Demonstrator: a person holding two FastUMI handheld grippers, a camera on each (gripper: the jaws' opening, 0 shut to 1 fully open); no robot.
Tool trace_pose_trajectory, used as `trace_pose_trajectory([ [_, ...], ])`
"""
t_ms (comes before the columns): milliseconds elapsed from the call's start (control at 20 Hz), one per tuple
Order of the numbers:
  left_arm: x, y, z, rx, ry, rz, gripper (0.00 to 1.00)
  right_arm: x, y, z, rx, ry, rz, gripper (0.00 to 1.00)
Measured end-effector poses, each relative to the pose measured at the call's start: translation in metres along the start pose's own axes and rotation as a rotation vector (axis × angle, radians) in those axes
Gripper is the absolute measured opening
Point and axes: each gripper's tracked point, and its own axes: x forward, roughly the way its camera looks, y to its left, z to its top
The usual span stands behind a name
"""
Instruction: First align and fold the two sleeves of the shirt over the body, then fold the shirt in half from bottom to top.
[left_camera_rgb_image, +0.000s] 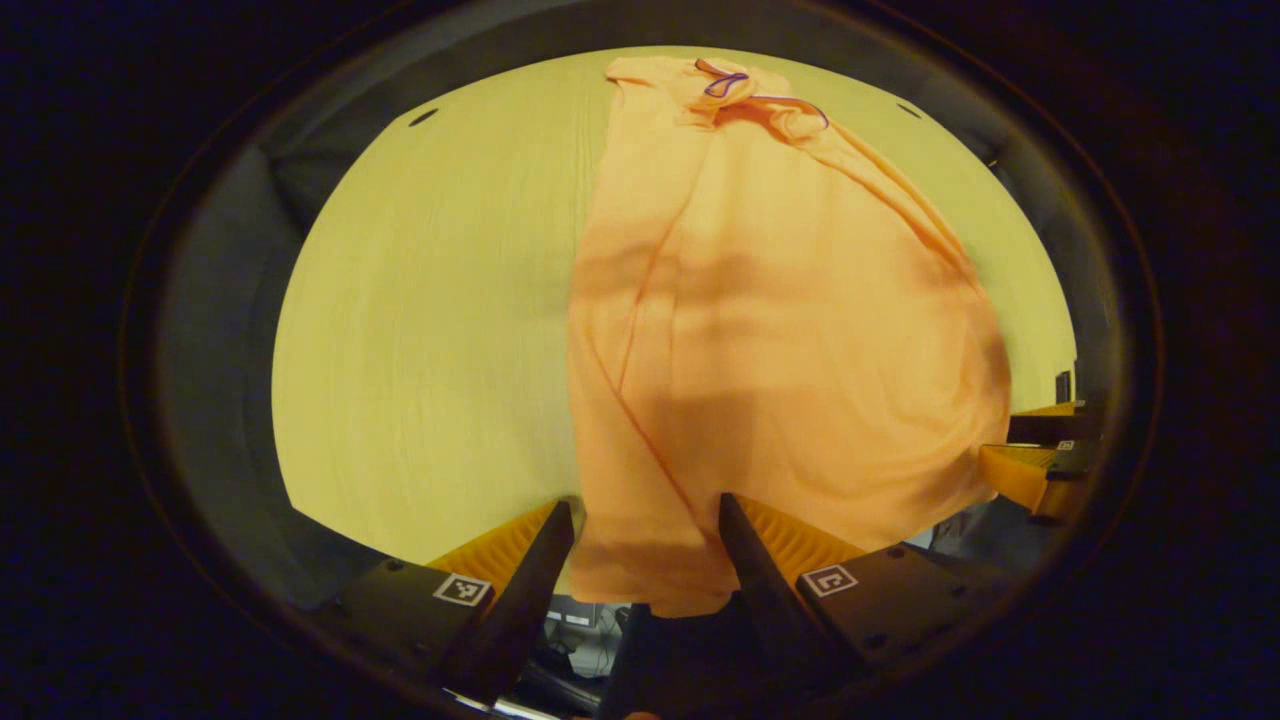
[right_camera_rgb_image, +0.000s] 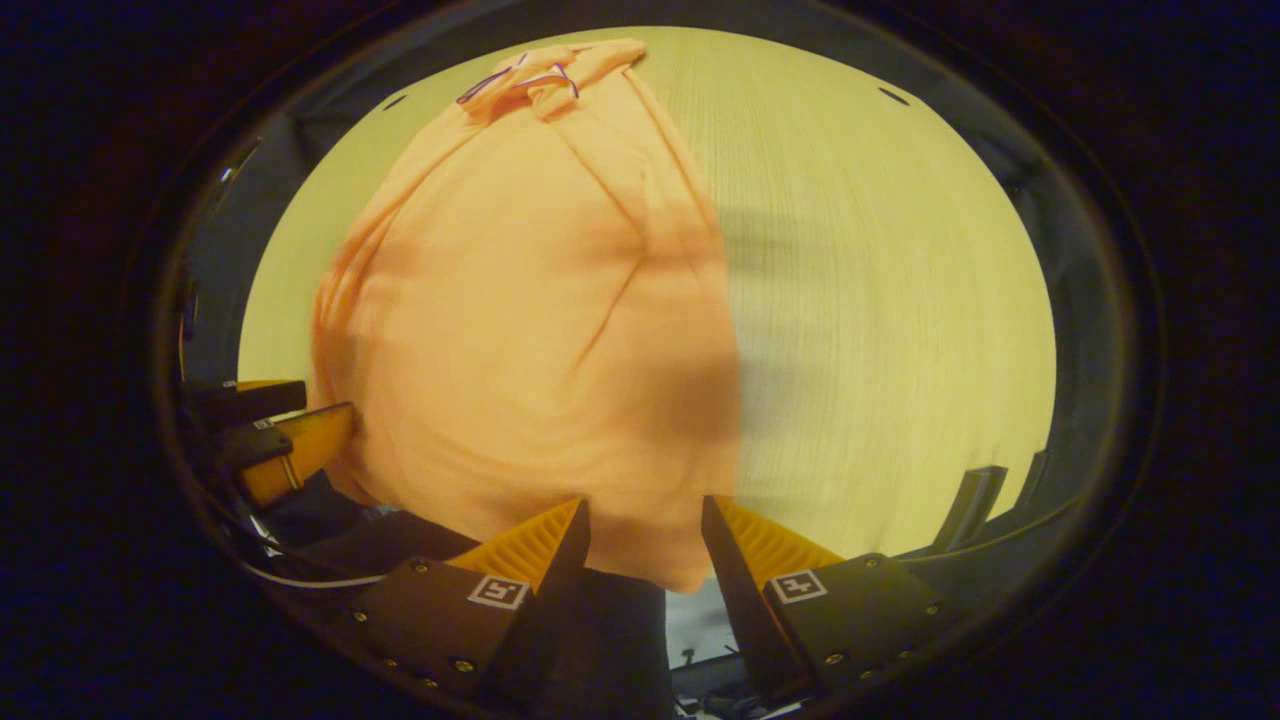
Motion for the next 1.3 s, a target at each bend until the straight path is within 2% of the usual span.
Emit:
trace_pose_trajectory([
  [250, 0.002, -0.005, 0.003, -0.031, 0.02, 0.007, 0.96, 0.006, -0.002, -0.002, -0.005, 0.016, -0.044, 0.72],
  [450, 0.005, -0.006, 0.003, -0.058, 0.093, 0.003, 0.96, 0.007, -0.002, -0.001, -0.003, 0.057, -0.077, 0.74],
  [500, 0.007, -0.007, 0.005, -0.069, 0.109, 0.002, 0.95, 0.007, -0.003, -0.001, 0.007, 0.071, -0.077, 0.7],
  [600, 0.007, -0.008, 0.006, -0.081, 0.132, -0.007, 0.96, 0.008, -0.003, -0.001, 0.014, 0.086, -0.074, 0.76],
  [750, 0.009, -0.009, 0.006, -0.112, 0.125, -0.046, 0.93, 0.008, -0.003, -0.001, 0.018, 0.093, -0.081, 0.77],
  [950, 0.006, -0.012, 0.004, -0.122, 0.13, -0.065, 0.96, 0.009, -0.001, 0.001, 0.028, 0.096, -0.084, 0.78],
  [1100, 0.008, -0.025, 0.008, -0.101, 0.134, -0.07, 0.7, 0.008, -0.001, 0.002, 0.024, 0.105, -0.08, 0.76],
  [1150, 0.008, -0.027, 0.007, -0.087, 0.134, -0.071, 0.58, 0.009, -0.001, 0.001, 0.02, 0.109, -0.081, 0.73],
  [1250, 0.006, -0.029, 0.01, -0.072, 0.13, -0.074, 0.41, 0.008, -0.001, 0.002, 0.013, 0.111, -0.083, 0.74],
  [1300, 0.007, -0.031, 0.012, -0.074, 0.13, -0.077, 0.33, 0.009, -0.001, 0.007, 0.046, 0.083, -0.087, 0.57],
])
